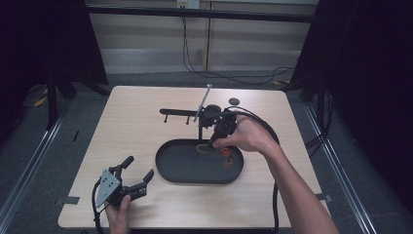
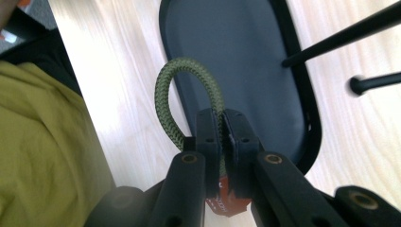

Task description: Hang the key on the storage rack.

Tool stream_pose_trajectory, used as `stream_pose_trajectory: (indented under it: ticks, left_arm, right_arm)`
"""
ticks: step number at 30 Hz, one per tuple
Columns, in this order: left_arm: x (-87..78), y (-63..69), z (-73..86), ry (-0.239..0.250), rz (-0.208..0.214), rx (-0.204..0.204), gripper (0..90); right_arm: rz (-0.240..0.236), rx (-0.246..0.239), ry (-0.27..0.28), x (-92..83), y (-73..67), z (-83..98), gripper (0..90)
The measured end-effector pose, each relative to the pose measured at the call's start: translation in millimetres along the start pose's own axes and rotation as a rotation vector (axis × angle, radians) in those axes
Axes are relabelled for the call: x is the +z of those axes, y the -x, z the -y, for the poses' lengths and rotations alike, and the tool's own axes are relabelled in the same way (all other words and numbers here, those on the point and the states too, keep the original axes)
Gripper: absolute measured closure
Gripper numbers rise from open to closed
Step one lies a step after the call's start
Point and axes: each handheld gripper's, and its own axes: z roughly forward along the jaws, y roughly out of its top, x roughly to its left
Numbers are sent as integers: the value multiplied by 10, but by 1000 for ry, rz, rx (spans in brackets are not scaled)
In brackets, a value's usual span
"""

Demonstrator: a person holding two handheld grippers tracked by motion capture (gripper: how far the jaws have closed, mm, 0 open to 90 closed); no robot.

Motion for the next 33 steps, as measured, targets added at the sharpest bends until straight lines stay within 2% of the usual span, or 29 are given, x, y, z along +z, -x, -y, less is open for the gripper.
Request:
stream_pose_trajectory:
  ticks: [4, 14, 21, 23, 24, 27, 29, 30, 33]
  left_arm:
    - [0, 1, 0, 1, 1, 0, 158]
    - [0, 1, 0, 2, 1, 0, 158]
    - [0, 1, 0, 0, 0, -2, 158]
    - [2, 1, 2, 4, 0, 0, 158]
    - [2, 1, 2, 4, 0, -2, 158]
    - [2, 2, 1, 4, 0, -1, 158]
    - [2, 1, 1, 3, -1, -2, 158]
    - [2, 1, 1, 3, -1, -2, 158]
    - [0, 0, -1, -3, -3, -1, 158]
  right_arm:
    - [3, 4, 26, -70, 59, -34, 855]
    - [19, 33, 48, -233, 251, -138, 854]
    - [27, 41, 38, -243, 320, -211, 855]
    - [30, 39, 52, -251, 341, -229, 854]
    - [27, 55, 69, -253, 364, -234, 854]
    - [33, 52, 58, -254, 387, -234, 854]
    - [33, 63, 71, -264, 425, -240, 854]
    - [60, 65, 64, -258, 448, -250, 854]
    - [56, 72, 48, -232, 497, -242, 854]
